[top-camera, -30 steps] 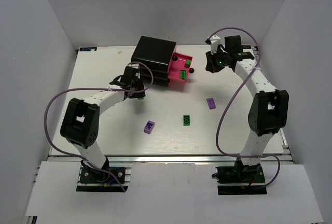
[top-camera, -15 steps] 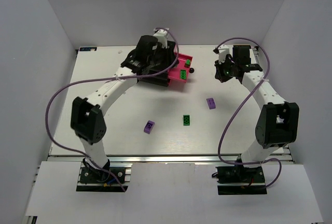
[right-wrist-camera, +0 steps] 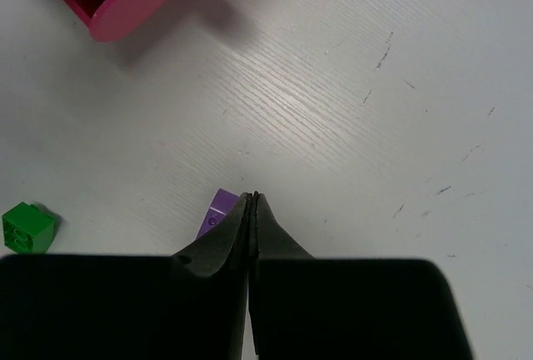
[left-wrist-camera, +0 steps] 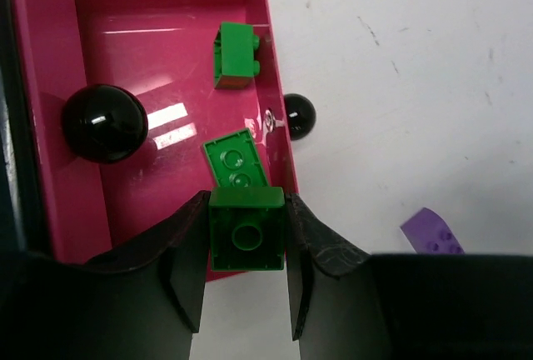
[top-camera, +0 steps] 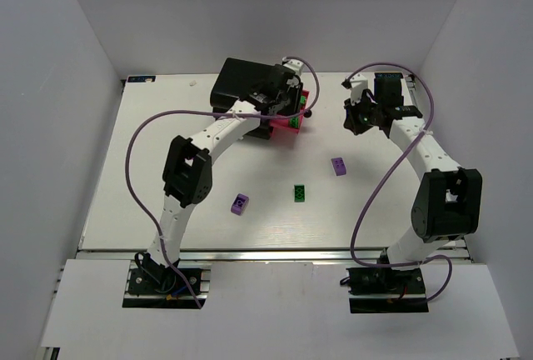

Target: Sort the legos into containers by color

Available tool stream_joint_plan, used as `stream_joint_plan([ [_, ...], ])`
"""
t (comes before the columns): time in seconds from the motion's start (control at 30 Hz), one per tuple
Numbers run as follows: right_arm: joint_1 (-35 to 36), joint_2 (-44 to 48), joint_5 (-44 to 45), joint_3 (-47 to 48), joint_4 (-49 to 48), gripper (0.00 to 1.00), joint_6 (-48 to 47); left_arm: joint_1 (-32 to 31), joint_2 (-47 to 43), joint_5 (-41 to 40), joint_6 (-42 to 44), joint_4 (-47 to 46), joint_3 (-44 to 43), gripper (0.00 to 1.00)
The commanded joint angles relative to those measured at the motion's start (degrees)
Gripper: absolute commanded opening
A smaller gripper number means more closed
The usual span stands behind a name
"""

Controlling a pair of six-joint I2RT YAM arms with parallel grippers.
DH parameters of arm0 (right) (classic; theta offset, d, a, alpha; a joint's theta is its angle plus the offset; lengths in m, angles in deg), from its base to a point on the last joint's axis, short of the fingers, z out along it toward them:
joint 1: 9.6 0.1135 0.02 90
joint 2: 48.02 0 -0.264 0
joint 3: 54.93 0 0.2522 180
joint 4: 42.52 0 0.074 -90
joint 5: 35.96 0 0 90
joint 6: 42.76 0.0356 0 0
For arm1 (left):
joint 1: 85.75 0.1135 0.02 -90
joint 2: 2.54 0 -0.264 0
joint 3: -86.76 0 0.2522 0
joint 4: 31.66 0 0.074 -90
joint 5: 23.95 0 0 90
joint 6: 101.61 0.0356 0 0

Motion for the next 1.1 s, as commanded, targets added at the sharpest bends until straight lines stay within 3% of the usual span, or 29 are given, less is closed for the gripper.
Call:
stream_joint_plan([
  [0.0, 0.03, 2.24, -2.36, -0.6, -0.68, 0.0, -1.42, -0.45, -0.31, -5.56, 0.93, 1.17, -3.89, 0.32],
  [0.03, 0.03, 2.33, -2.72, -0.95, -0.42, 0.0, -1.85, -0.45, 0.04, -6.0, 0.84, 1.08, -4.06, 0.44],
  [0.13, 0.03, 2.25, -7.28, -0.96, 1.42, 0.09, -4.05, -0.98, 1.01, -6.62, 0.13, 1.35, -4.59, 0.59],
  [0.17, 0.03, 2.07, -9.03, -0.61, 2.39, 0.22, -5.1, -0.98, 1.19, -6.62, -0.13, 1.35, -4.77, 0.62],
  [0.23, 0.11, 1.72, -14.83, -0.08, 5.99, 0.33, -8.79, -0.98, 1.19, -6.71, -0.13, 1.35, -5.03, 0.65],
  [0.27, 0.29, 1.37, -17.29, 0.27, 7.04, 0.45, -10.19, -0.98, 1.1, -6.97, -0.22, 1.35, -5.21, 0.65],
  [0.37, 0.55, 0.4, -25.29, 0.62, 12.75, 0.62, -17.13, -0.98, 0.31, -6.8, -0.66, 1.35, -6.09, 0.66],
  [0.43, 1.08, -0.3, -32.06, 0.71, 20.01, 0.69, -27.71, -0.98, -1.17, -5.84, -1.09, 1.35, -6.61, 0.66],
  [0.5, 1.78, -1.53, -36.71, 0.02, 25.05, 0.74, -36.97, -0.98, -3.02, -4.87, -2.32, 0.82, -6.44, 0.59],
  [0.57, 2.92, -2.5, -37.79, -0.78, 27.79, 0.77, -44.55, -0.98, -7.14, -3.64, -3.2, 0.21, -4.43, 0.46],
  [0.6, 3.62, -2.67, -39.01, -1.82, 29.01, 0.77, -47.79, -0.98, -8.99, -3.46, -4.16, 0.12, -3.11, 0.29],
  [0.67, 5.11, -3.03, -38.32, -2.8, 32.61, 0.82, -60.0, -0.37, -16.25, -4.24, -5.4, -1.19, 4.75, 0.21],
  [0.73, 5.91, -3.38, -37.09, -4.55, 33.33, 0.85, -66.6, 0.33, -21.9, -4.86, -6.89, -2.43, 11.81, 0.22],
  [0.77, 7.31, -3.47, -35.17, -4.99, 30.72, 0.88, -66.63, 0.34, -28.1, -6.0, -8.46, -3.83, 19.85, 0.27],
  [0.8, 7.84, -3.64, -34.54, -5.09, 29.04, 0.88, -65.15, 0.34, -31.21, -7.92, -9.0, -4.01, 23.58, 0.45],
  [0.83, 8.2, -4.6, -34.36, -4.57, 27.98, 0.88, -63.75, 0.34, -34.02, -9.42, -9.62, -3.84, 27.19, 0.52],
  [0.97, 11.62, -7.59, -32.44, -2.89, 28.15, 0.89, -60.23, 0.87, -46.6, -15.05, -15.66, 0.1, 42.14, 0.62],
  [1.07, 14.96, -6.46, -28.05, -8.22, 16.93, 0.89, -50.66, 0.87, -55.74, -17.17, -21.81, 2.3, 52.77, 0.63],
])
